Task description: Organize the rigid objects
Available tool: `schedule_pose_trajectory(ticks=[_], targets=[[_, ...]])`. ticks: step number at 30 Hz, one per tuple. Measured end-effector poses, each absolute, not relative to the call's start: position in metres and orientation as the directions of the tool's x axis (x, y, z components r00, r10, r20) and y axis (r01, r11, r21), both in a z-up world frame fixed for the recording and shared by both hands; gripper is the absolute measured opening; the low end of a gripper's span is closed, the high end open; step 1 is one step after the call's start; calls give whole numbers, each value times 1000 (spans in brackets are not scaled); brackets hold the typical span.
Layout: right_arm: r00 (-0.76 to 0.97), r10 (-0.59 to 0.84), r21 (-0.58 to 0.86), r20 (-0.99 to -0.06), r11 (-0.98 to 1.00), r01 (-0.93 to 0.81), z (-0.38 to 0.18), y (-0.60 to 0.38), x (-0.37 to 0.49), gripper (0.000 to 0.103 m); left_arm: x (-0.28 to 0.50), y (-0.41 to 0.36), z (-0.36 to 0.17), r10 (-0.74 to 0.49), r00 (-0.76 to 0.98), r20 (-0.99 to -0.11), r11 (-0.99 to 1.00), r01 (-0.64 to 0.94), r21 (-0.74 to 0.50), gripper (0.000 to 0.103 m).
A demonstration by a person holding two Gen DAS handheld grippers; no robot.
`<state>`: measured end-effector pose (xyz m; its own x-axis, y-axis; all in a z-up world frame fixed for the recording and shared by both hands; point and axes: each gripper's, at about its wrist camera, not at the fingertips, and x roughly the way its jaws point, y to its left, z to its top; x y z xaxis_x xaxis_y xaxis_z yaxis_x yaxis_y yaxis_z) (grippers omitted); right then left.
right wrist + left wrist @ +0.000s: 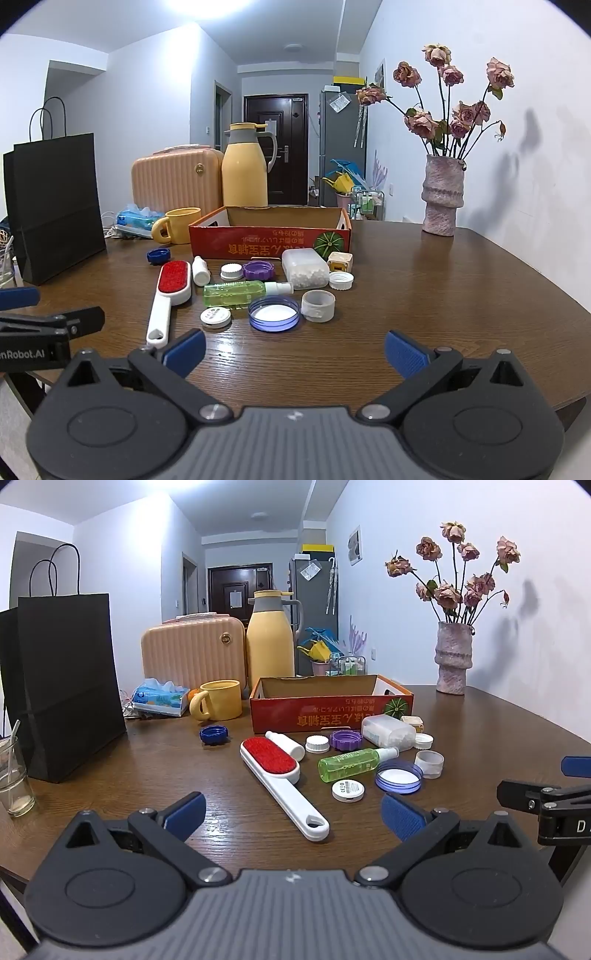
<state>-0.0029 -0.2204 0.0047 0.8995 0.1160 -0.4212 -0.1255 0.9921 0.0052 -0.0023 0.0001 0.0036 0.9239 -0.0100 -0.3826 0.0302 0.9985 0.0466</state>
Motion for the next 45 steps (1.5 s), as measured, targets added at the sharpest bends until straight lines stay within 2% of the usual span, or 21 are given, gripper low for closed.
schedule_pose_trajectory(ticks=[45], targets=[[898,121,8,-424,992,-129,3,-219,-3,103,-5,-6,9,-16,926,-378,998,35,43,103]])
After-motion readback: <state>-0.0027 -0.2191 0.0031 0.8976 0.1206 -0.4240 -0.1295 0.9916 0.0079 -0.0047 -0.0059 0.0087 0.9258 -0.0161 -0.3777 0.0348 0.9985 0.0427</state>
